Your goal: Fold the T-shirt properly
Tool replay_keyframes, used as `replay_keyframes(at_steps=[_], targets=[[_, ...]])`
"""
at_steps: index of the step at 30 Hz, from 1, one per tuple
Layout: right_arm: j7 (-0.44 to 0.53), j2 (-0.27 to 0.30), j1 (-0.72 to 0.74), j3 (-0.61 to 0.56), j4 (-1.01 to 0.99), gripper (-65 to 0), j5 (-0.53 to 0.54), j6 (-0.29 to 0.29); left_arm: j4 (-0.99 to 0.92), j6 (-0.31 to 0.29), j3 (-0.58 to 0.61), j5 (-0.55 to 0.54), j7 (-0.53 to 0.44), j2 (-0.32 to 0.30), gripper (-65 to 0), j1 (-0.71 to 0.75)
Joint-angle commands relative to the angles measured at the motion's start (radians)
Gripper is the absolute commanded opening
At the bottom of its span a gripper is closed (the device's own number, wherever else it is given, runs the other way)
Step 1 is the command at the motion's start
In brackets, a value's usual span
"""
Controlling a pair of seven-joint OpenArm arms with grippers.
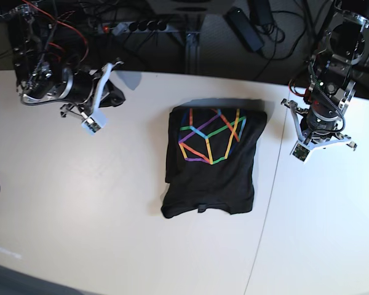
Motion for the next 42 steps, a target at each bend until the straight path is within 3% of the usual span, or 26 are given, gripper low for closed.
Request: replay_keyframes(at_steps=[1,7,16,20,23,31,37,42], targets=[[0.014,0.016,-0.027,0.018,0.027,-65.0,0.018,0.069,0.039,-0.007,-0.027,-0.018,-0.002,-0.011,-65.0,0.034],[0.010,0.016,-0.206,0.082,0.087,-65.0,0.023,0.069,0.146,-0.121,-0.214,-0.204,0.013,-0.011,-65.0,0.258],[0.007,0.015,-0.462,0.099,0.096,-65.0,0.024,0.069,0.151,-0.312,-0.477,-0.481,0.064,-0.008,-65.0,0.580],[0.007,0.015,-0.554,0.098,0.077,-65.0,-0.016,0.068,0.075,-0.341,-0.489,-0.496,0.060,-0.008,-65.0,0.684],[0.004,0.015,-0.586,0.098,0.010,-65.0,-0.016,0.064,-0.078,-0.345,-0.481,-0.493,0.003,-0.009,-65.0,0.703],[-0.002,0.010,-0.524,0.098,-0.395,-65.0,-0.017,0.040,-0.618,-0.343,-0.348,-0.475,-0.036,-0.008,-65.0,0.518],[-0.071,-0.020,-0.311,0.098,-0.779,-65.0,-0.117,-0.055,-1.014,-0.337,-0.144,-0.417,-0.029,0.000,-65.0,0.245],[-0.101,-0.060,-0.092,0.098,-1.069,-65.0,-0.125,-0.066,-1.334,-0.294,0.063,-0.354,-0.073,0.065,-65.0,-0.034]])
